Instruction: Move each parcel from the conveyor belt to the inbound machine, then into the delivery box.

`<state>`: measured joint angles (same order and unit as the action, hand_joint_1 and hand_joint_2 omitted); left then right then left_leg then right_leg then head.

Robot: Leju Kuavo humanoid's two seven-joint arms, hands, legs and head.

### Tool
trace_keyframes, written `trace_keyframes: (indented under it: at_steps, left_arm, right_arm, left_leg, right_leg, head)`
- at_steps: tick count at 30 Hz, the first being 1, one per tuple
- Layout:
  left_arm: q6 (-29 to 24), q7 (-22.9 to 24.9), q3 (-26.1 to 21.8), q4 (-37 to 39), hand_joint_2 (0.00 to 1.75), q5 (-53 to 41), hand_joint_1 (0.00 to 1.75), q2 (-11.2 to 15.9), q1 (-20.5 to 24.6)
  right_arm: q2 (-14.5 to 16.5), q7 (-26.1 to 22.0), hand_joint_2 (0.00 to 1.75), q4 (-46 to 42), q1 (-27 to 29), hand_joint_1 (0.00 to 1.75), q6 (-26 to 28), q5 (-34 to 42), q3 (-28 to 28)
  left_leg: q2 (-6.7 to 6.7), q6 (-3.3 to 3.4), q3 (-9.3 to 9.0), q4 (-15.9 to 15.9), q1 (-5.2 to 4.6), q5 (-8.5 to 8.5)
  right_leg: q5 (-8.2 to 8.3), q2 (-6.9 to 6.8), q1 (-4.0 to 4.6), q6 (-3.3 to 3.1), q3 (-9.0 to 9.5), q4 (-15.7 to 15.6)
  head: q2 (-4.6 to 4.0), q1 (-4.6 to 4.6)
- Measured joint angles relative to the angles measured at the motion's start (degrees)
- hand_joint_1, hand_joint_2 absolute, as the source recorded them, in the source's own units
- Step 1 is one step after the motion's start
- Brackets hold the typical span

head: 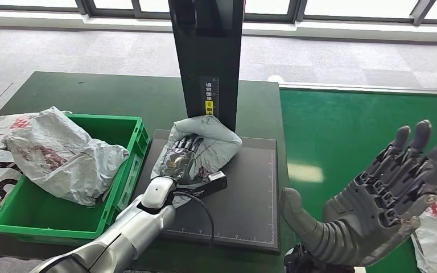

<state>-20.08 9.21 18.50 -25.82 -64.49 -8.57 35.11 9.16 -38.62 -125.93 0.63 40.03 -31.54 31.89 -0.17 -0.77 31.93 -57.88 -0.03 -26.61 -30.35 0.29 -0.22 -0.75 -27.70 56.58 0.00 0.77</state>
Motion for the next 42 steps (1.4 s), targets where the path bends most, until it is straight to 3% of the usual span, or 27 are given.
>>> trace_keyframes:
  at_steps: [8, 9, 12, 13, 20, 27, 34, 39, 42]
  left_arm:
    - [-0.53, 1.76, 0.05, 1.86, 1.75, -0.68, 0.00, 1.61, 1.35]
    - [-0.54, 1.76, 0.05, 1.97, 1.75, -0.68, 0.13, 1.71, 1.46]
    - [-0.47, 2.38, 0.07, 2.30, 1.75, -0.94, 1.44, 1.95, 1.73]
    - [-0.24, 2.91, 0.08, 2.44, 1.75, -1.24, 1.75, 2.06, 1.80]
    - [3.93, 2.81, 0.07, 3.52, 1.75, -2.68, 1.75, 3.21, 2.70]
    - [5.58, -1.97, -0.96, 3.73, 1.75, -1.12, 1.75, 3.50, 4.19]
    - [1.67, -9.78, -6.10, 3.66, 1.75, 3.81, 1.75, 3.76, 2.70]
    - [-5.69, -17.42, -10.92, 2.45, 1.75, 7.73, 1.75, 3.76, 0.11]
    - [-8.11, -19.53, -12.81, 1.46, 1.75, 8.57, 1.75, 3.74, -1.39]
  right_arm:
    - [0.30, 0.00, 1.75, 0.35, 0.00, 0.00, 0.01, 0.00, 0.36]
    - [0.30, 0.00, 1.75, 0.36, 0.00, 0.00, 0.01, 0.00, 0.37]
    - [0.31, 0.00, 1.75, 0.37, 0.00, 0.00, 0.02, 0.02, 0.39]
    - [0.31, 0.00, 1.75, 0.38, 0.00, 0.00, 0.02, 0.07, 0.42]
    - [0.31, -0.11, 1.75, 0.84, -0.53, 0.00, 0.01, 1.15, 1.00]
    - [0.30, -0.24, 1.75, 1.30, -1.33, 0.00, -0.01, 2.03, 1.56]
    - [0.26, -0.45, 1.75, 2.12, -2.60, 0.00, -0.01, 3.38, 2.47]
    - [0.22, -0.78, 1.75, 2.79, -3.53, 0.00, -0.01, 4.00, 2.87]
    - [0.22, -0.89, 1.75, 3.05, -3.73, 0.00, -0.03, 4.02, 2.93]
  left_leg:
    - [0.01, -0.24, -0.31, 0.10, 0.04, -0.21]
    - [0.01, -0.26, -0.43, 0.11, 0.04, -0.22]
    - [-0.01, -0.32, -0.78, 0.12, 0.05, -0.17]
    - [-0.01, -0.34, -0.83, 0.12, 0.05, -0.15]
    - [-0.01, -0.41, -0.96, 0.20, 0.07, -0.57]
    - [-0.14, -0.56, -0.55, 0.21, 0.13, -0.17]
    - [-0.16, -0.60, -1.01, 0.21, 0.12, -0.16]
    - [-0.10, -0.62, -1.00, 0.21, 0.12, -0.19]
    - [-0.11, -0.62, -0.91, 0.20, 0.12, -0.20]
  right_leg:
    - [-0.21, -0.01, 0.10, -0.27, 0.57, 0.00]
    - [-0.23, -0.02, 0.10, -0.29, 0.63, 0.01]
    - [-0.22, -0.03, 0.11, -0.32, 0.71, 0.03]
    - [-0.22, -0.03, 0.12, -0.33, 0.72, 0.04]
    - [-0.60, -0.04, 0.13, -0.42, 1.26, 0.04]
    - [-0.39, -0.19, 0.19, -0.48, 0.89, 0.09]
    - [-0.39, -0.17, 0.17, -0.50, 0.88, 0.12]
    - [-0.40, -0.07, 0.16, -0.51, 0.77, 0.12]
    - [-0.40, -0.06, 0.15, -0.51, 0.68, 0.12]
  head:
    - [0.00, 0.01]
    - [0.00, 0.01]
    - [0.00, 0.01]
    - [0.00, 0.01]
    - [0.00, 0.01]
    - [0.00, 0.00]
    - [0.00, 0.00]
    - [0.00, 0.00]
    - [0.00, 0.00]
